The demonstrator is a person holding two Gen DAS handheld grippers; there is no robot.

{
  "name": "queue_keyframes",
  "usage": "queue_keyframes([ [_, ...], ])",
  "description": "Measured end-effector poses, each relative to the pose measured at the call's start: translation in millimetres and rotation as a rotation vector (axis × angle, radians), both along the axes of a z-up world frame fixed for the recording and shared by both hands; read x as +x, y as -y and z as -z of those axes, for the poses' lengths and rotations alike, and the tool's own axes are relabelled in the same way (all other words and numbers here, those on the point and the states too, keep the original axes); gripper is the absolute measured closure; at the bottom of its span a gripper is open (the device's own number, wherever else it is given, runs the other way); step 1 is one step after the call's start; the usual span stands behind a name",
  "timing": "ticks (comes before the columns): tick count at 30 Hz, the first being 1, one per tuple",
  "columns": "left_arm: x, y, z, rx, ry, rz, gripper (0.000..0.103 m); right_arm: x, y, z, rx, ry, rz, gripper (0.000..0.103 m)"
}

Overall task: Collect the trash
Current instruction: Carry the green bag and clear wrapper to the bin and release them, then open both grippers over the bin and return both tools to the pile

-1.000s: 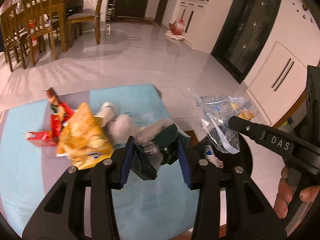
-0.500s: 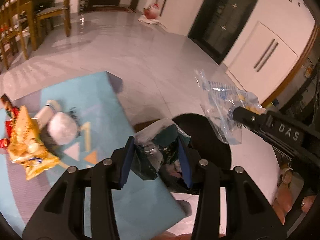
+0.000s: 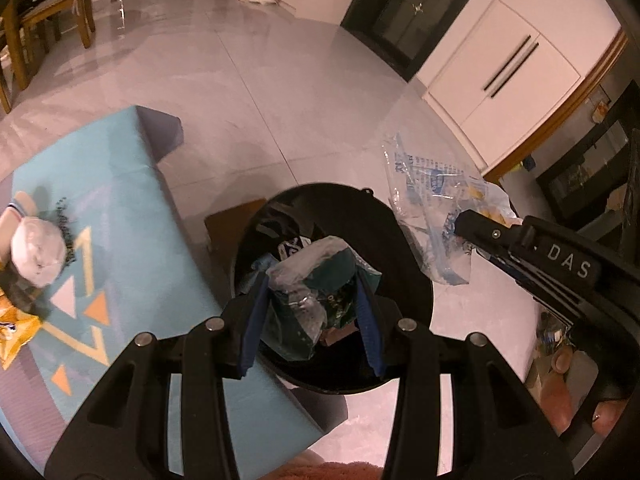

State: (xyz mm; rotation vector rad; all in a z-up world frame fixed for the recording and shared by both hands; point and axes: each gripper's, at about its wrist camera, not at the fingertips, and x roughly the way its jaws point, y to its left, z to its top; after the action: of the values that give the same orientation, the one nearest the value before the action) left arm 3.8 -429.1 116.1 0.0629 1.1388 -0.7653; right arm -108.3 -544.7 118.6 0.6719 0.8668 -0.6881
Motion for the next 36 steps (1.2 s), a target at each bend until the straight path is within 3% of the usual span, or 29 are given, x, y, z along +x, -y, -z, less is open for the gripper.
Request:
queue_keyframes([
  [6,3.9,21.0,16.6,0.019,-0.029,0.037,0.06,-2.2,9.8,16.4,0.101,0.015,0.002,0.069],
  [11,5.4,37.4,29.4,0.037,-0.056,0.061,0.06,3.0,12.1,21.9,0.045,-0.09,0.045,0.068],
  [18,5.1,47.5,46.1,0.033,-0.123,0.092,0.06,6.1,12.0,28.7,0.04,-0.146,0.042,0.067],
  [21,4.2,49.3,48.6,0.035,-0.115,0.099,0.059,4.1,13.9,28.5,0.052,-0.127,0.033,0.063],
  [24,4.9,48.2,48.3,0.016,-0.129,0.099,0.041,4.6,13.7,27.6,0.038,-0.142,0.035,0.056],
  [25,6.2,45.4,47.3,0.005,-0.136,0.087,0.027,6.1,13.2,27.8,0.032,-0.15,0.036,0.054],
  [29,1.2,32.7,38.5,-0.014,-0.109,0.08,0.021,6.1,9.6,22.5,0.01,-0.154,0.038,0.041],
  [32,-1.1,18.6,27.8,-0.013,-0.056,0.07,0.009,4.3,5.3,13.5,-0.012,-0.113,0.039,0.028],
  [36,-1.6,-3.9,7.4,-0.017,0.004,0.038,0.004,4.2,-3.0,0.8,-0.057,-0.074,0.047,0.013],
])
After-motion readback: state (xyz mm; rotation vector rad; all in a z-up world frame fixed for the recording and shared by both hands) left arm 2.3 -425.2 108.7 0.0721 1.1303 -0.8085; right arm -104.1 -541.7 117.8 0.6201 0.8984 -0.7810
